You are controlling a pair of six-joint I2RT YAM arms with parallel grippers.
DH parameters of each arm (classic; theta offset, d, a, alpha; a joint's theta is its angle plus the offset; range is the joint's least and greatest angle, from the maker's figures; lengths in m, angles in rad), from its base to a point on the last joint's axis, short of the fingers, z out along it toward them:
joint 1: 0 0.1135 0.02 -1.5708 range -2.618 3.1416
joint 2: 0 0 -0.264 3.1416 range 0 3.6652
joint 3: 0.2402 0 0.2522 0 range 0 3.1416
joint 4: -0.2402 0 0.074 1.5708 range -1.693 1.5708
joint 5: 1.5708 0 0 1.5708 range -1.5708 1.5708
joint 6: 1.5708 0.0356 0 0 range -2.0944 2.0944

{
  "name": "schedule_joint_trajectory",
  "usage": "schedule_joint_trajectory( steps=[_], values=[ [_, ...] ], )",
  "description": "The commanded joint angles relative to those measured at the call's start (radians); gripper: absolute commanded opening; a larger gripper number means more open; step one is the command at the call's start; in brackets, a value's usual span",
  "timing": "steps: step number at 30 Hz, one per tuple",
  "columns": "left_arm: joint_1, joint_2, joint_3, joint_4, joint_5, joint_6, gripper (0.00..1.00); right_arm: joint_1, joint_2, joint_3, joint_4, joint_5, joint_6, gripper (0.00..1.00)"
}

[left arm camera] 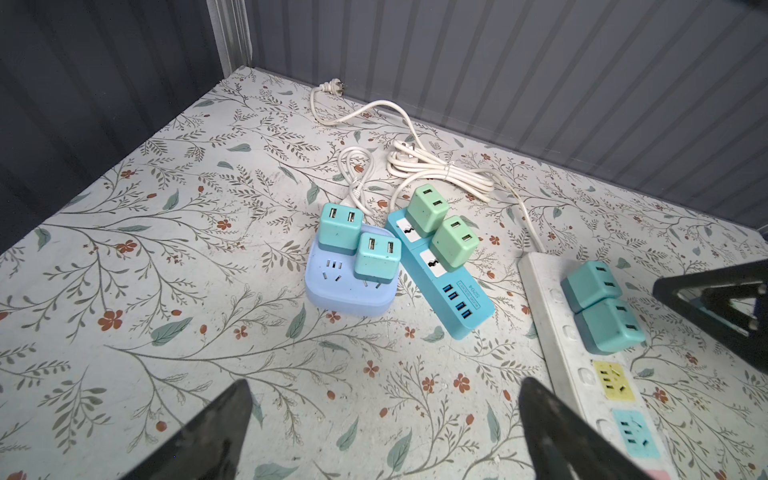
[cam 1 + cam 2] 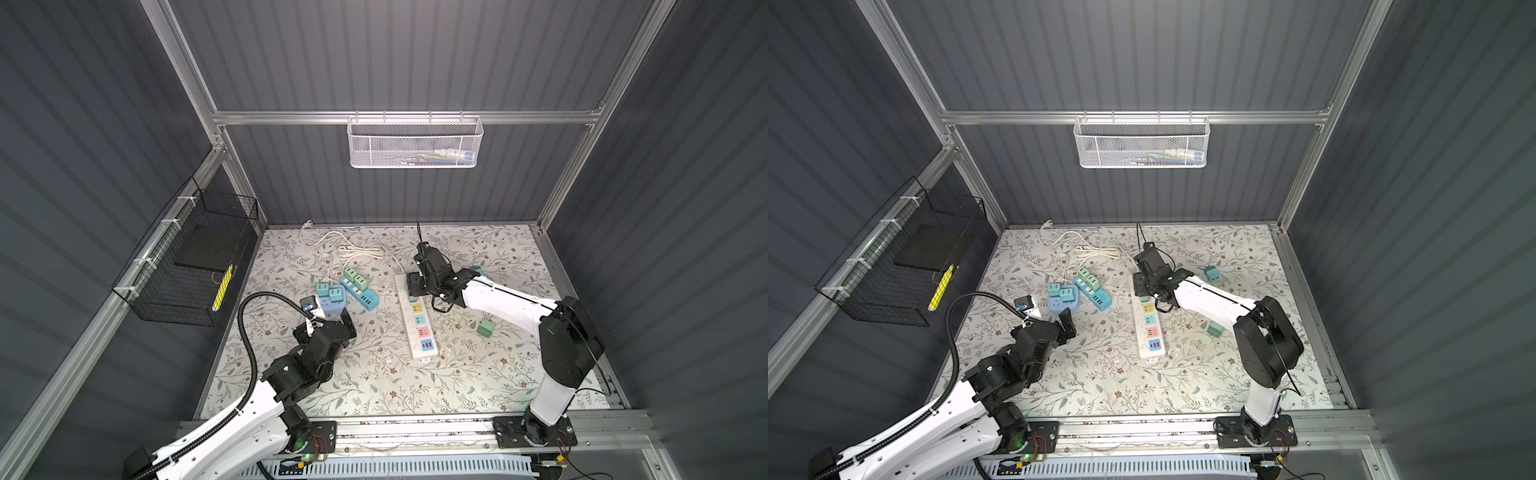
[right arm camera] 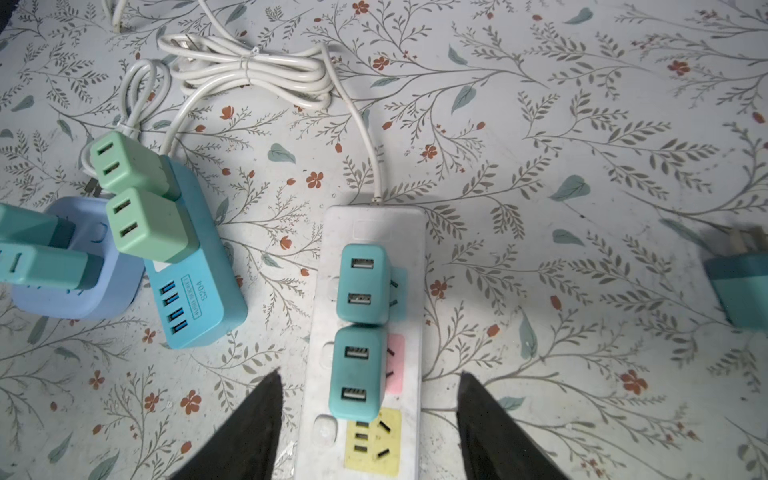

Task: Insert the plug
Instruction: 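Move the right gripper over a loose teal adapter beyond the strip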

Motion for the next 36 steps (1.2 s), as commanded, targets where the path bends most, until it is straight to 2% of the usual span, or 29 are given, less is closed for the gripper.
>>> schedule_joint_trajectory(
  steps=[1,10,16,20,25,30,36],
  values=[
    [0.002,-0.010,0.014,0.003,0.002,0.018,1.00,-0.010,0.059,0.013,-0.069,0.005,0.000,0.66],
    [0.002,-0.036,0.006,-0.010,-0.002,0.022,1.00,-0.014,0.096,-0.008,-0.067,0.023,0.009,0.65],
    [0.002,-0.024,0.006,0.015,0.005,0.039,1.00,-0.016,-0.022,-0.019,-0.104,0.051,0.027,0.68],
    [0.003,0.006,0.010,0.049,0.043,0.052,1.00,-0.056,-0.138,-0.079,-0.215,0.128,0.123,0.74],
    [0.002,0.062,0.024,0.078,0.097,0.071,1.00,-0.175,-0.262,-0.215,-0.400,0.185,0.300,0.78],
    [0.002,0.101,0.050,0.075,0.123,0.084,1.00,-0.290,-0.365,-0.396,-0.410,0.093,0.396,0.80],
    [0.002,0.132,0.069,0.080,0.157,0.091,1.00,-0.331,-0.348,-0.469,-0.371,0.020,0.423,0.78]
  ],
)
